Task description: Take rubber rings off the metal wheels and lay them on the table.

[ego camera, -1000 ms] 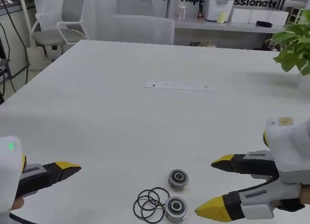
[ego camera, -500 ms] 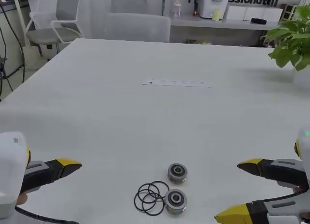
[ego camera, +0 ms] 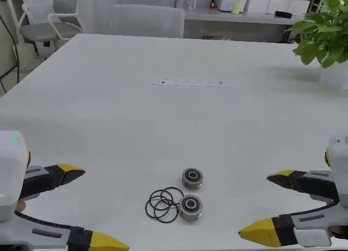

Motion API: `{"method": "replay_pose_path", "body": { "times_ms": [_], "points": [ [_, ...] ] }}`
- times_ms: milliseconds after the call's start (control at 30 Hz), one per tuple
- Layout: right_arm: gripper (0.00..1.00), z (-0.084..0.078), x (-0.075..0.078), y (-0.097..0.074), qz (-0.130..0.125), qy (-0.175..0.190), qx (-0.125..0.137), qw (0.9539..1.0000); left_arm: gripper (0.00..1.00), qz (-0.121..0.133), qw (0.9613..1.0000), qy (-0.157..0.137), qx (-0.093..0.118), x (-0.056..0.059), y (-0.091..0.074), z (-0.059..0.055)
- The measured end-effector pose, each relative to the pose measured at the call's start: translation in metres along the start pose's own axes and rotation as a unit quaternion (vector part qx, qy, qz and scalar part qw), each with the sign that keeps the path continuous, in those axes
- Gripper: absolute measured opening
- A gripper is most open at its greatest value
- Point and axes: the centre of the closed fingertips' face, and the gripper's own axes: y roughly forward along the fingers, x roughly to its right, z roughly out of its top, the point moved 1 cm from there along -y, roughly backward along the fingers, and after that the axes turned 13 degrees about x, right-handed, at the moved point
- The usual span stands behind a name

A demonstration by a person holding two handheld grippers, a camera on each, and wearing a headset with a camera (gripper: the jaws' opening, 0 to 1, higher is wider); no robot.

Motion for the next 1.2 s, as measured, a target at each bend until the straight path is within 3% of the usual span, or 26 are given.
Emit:
{"method": "replay_pose_path", "body": {
  "times_ms": [300, 633, 1067, 1200],
  "points": [
    [0.89, -0.008, -0.002, 0.001, 0.001, -0.003, -0.019, 0.9998, 0.99, 0.005, 1.0000, -0.005, -0.001, -0.001, -0.001, -0.001],
    [0.89, -0.013, -0.004, 0.001, 0.011, 0.012, -0.020, 0.9997, 0.98, 0.014, 0.9997, -0.020, 0.002, -0.002, -0.003, -0.002],
    [0.89, -0.014, 0.001, 0.001, 0.003, 0.029, -0.009, 0.9995, 0.98, 0.030, 0.9991, -0.030, 0.009, -0.006, -0.004, 0.000],
    [0.88, -0.007, -0.001, 0.000, 0.004, 0.053, 0.018, 0.9984, 0.97, 0.035, 0.9988, -0.032, 0.010, -0.007, -0.005, 0.000]
  ]
}}
